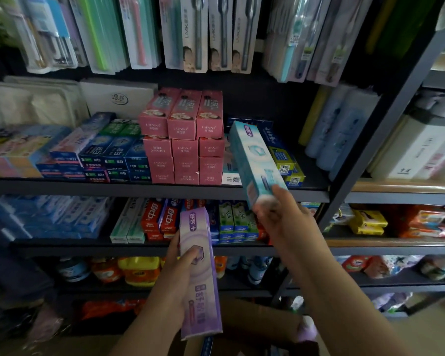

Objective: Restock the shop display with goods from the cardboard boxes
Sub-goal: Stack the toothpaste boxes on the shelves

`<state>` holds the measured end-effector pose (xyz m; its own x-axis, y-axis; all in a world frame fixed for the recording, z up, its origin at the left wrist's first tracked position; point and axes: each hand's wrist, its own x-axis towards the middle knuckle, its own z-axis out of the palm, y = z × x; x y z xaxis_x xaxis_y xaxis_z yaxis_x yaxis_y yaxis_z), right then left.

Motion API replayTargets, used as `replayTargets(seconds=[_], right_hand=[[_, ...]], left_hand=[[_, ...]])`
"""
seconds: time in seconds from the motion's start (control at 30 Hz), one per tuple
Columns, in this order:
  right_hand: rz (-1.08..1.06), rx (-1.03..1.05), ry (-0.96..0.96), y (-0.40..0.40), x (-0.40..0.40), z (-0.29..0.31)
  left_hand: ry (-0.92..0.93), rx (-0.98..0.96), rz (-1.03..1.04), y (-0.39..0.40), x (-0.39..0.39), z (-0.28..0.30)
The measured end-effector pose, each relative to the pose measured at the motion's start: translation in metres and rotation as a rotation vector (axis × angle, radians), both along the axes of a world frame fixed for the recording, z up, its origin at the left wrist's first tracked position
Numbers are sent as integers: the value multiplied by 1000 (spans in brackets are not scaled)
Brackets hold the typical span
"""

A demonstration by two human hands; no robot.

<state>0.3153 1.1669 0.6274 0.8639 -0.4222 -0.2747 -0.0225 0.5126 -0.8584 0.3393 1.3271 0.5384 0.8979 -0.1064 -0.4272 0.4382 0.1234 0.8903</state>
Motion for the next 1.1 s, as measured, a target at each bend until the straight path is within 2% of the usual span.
replayTargets(seconds=[0.1,0.2,0.4,0.57,0.7,1.1], right_hand=[[-14,275,-77,3,38,4],[-13,337,-87,6,66,3],[-44,182,16,6,96,-2],[-68,46,103,5,106,-11],[-71,35,154,6,112,-23],[-115,29,40,1,115,-21]], left_hand=[[12,19,-2,5,-1,-2],[42,10,6,10,-2,-3],[-16,-9,48,20,2,0],[6,6,66,24,3,-3],[16,-13,69,22,-1,3],[33,-4,47,17,-1,3]])
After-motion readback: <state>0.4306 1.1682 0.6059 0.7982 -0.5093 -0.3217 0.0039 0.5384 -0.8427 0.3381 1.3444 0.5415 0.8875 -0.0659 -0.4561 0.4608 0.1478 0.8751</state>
